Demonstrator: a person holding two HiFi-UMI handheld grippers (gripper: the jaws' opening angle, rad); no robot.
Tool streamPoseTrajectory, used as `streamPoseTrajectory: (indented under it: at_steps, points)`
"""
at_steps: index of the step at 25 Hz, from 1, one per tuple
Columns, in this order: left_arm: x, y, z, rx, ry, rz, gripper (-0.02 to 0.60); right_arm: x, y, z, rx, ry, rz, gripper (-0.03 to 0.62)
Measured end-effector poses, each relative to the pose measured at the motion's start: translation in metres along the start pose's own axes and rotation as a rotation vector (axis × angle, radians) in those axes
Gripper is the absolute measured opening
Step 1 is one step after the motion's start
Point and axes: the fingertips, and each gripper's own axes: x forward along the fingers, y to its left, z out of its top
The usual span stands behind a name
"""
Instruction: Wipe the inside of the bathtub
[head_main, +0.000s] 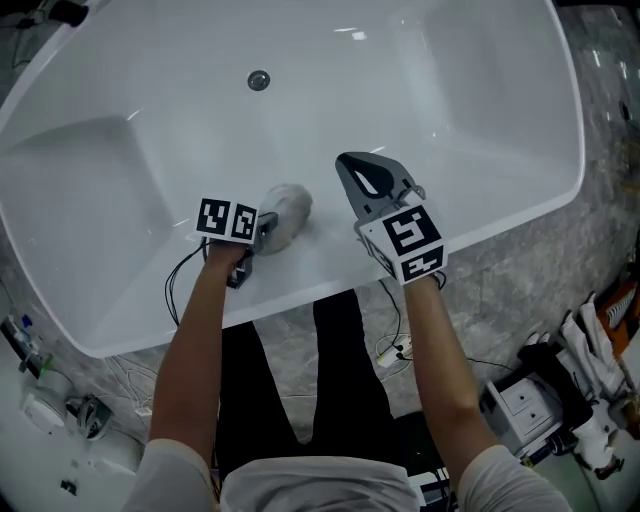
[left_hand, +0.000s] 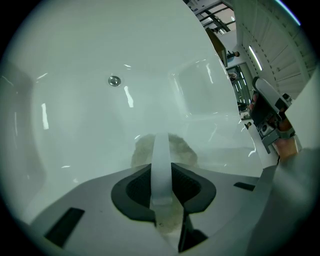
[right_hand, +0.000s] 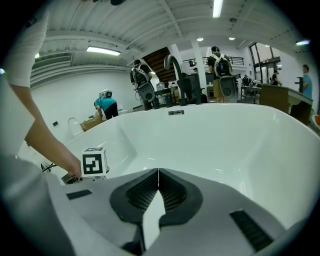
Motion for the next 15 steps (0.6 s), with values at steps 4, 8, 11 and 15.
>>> streamPoseTrajectory:
  at_steps: [4,8,11,15]
  points:
    - [-0.006,0.015,-0.009,-0.019,-0.008,-0.003,0.100,0.017,0.015,0.004,-0.020,0.012,0.030,0.021]
    - [-0.016,0.030,-0.017,-0.041,-0.026,-0.005,0.100,0.030,0.034,0.010,-0.040,0.022,0.055,0.020]
    - [-0.024,0.037,-0.022,-0.040,-0.031,0.003,0.100,0.039,0.047,0.012,-0.049,0.033,0.076,0.020]
    - [-0.036,0.053,-0.033,-0.042,-0.026,0.006,0.100,0.049,0.069,0.013,-0.062,0.047,0.097,0.021]
